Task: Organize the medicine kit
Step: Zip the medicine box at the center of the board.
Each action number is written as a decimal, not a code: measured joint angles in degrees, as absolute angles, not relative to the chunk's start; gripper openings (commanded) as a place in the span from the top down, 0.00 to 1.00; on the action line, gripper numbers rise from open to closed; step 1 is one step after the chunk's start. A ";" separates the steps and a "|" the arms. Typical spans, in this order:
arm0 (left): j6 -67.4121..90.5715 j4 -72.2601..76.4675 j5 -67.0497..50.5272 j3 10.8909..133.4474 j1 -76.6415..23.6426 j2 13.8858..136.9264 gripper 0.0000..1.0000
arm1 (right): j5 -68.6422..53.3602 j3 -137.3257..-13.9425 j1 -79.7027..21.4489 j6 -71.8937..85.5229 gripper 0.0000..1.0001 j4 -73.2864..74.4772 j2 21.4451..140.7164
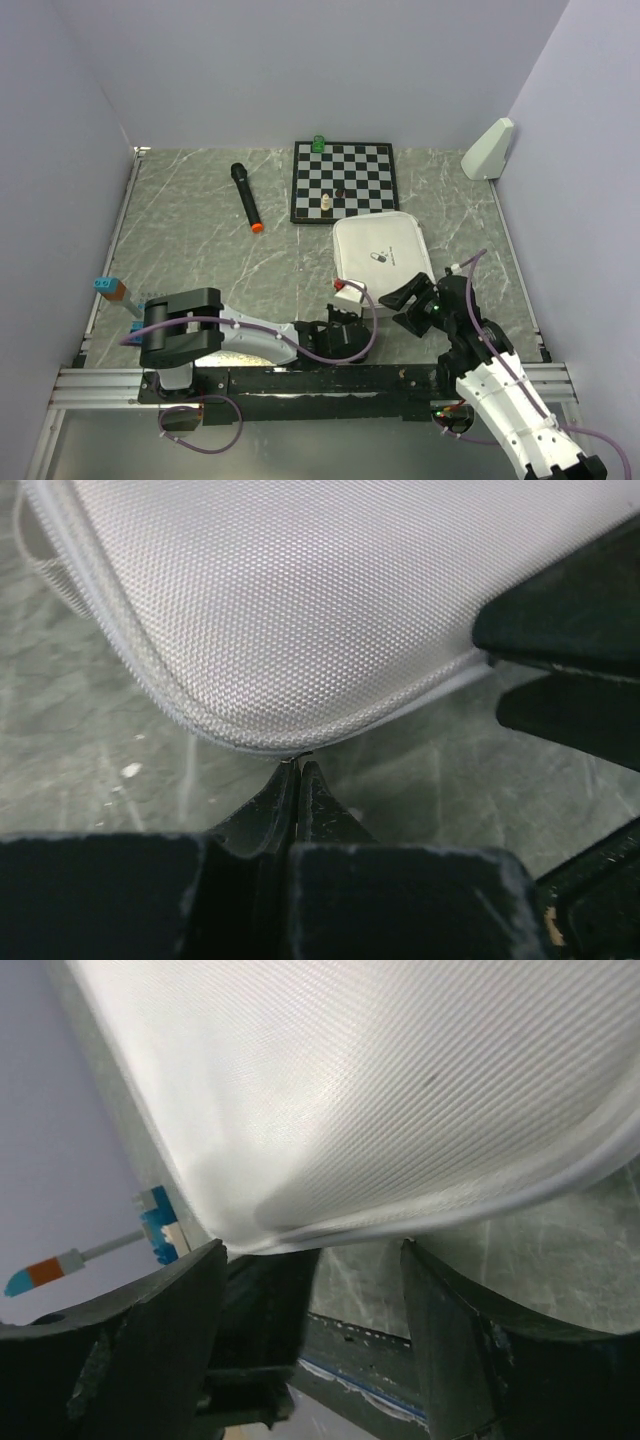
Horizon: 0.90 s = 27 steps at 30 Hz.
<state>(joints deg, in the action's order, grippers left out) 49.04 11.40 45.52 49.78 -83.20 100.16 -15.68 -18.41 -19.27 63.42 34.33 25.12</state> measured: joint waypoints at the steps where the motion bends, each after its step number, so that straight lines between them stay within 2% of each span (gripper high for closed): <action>1: 48.47 11.88 44.84 50.37 -83.29 100.77 0.99 | -15.42 -18.41 -19.27 63.44 0.23 34.28 23.97; 7: 45.21 14.55 41.78 52.66 -83.53 103.02 0.99 | -13.96 -18.41 -19.27 64.20 0.32 34.28 25.21; 11: 43.57 15.53 40.97 52.73 -83.68 103.02 0.99 | -13.37 -17.96 -19.27 65.63 0.46 33.15 28.18; 19: 42.68 16.05 40.42 52.42 -83.79 103.02 0.99 | -13.06 -17.82 -19.25 68.36 1.00 30.17 30.63; 27: 46.33 17.34 41.78 49.50 -83.70 101.25 0.99 | -13.08 -18.06 -19.27 69.17 1.00 30.13 31.07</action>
